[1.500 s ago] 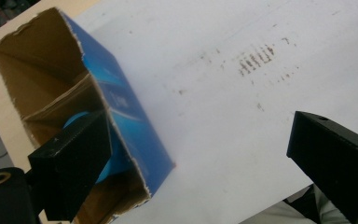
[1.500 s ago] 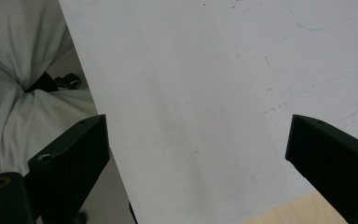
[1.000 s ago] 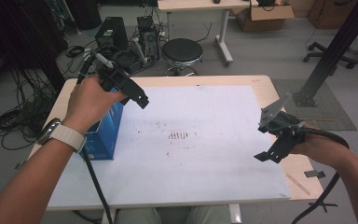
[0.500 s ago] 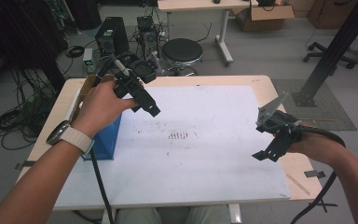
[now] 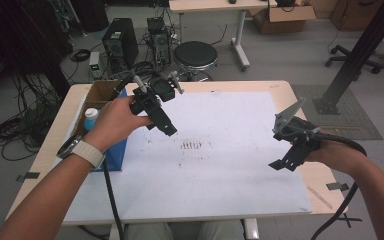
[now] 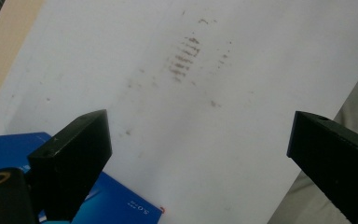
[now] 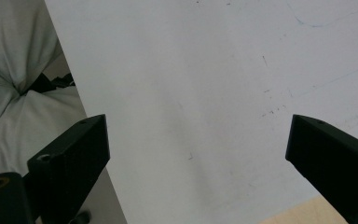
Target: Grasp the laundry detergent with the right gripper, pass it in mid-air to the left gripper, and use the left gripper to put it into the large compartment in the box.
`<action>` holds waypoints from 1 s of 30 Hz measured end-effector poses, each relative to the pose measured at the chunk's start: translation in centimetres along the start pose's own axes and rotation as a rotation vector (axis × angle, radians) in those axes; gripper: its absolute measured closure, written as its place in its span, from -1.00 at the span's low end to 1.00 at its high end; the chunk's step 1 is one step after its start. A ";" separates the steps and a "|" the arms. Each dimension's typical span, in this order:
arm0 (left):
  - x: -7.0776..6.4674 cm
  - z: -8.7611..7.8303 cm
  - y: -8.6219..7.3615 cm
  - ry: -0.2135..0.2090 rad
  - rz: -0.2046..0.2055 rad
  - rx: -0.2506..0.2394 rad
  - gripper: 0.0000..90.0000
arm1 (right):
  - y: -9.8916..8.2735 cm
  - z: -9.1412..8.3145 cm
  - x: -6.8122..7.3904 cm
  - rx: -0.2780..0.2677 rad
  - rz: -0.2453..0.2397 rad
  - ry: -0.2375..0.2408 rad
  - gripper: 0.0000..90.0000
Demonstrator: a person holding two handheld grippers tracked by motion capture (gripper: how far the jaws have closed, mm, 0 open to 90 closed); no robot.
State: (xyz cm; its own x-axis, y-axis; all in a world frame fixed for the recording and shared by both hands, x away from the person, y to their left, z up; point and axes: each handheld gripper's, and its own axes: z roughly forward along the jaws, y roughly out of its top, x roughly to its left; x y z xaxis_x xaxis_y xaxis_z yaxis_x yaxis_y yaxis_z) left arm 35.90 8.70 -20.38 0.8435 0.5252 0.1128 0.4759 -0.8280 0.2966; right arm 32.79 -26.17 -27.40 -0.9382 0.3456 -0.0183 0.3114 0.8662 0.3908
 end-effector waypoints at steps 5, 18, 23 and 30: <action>-0.1 0.5 0.0 -0.004 0.024 0.009 -0.85 | 0.0 0.1 0.0 0.000 0.002 0.005 -0.86; -0.4 1.2 0.7 -0.016 0.067 0.008 -0.85 | -0.3 0.2 -0.1 -0.008 0.007 0.001 -0.86; -0.4 1.7 0.6 -0.023 0.083 0.019 -0.85 | -0.5 0.3 -0.1 -0.005 0.012 -0.001 -0.86; -0.1 1.8 0.3 -0.024 0.072 0.016 -0.85 | -0.7 0.0 -0.1 -0.006 0.016 -0.004 -0.86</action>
State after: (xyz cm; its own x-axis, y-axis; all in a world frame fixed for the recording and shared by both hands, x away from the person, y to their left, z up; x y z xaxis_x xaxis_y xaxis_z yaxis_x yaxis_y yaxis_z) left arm 36.44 8.03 -21.98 0.8814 0.4593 0.1108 0.4174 -0.8668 0.2729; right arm 32.63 -26.81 -27.70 -0.9326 0.3606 -0.0161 0.3251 0.8587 0.3962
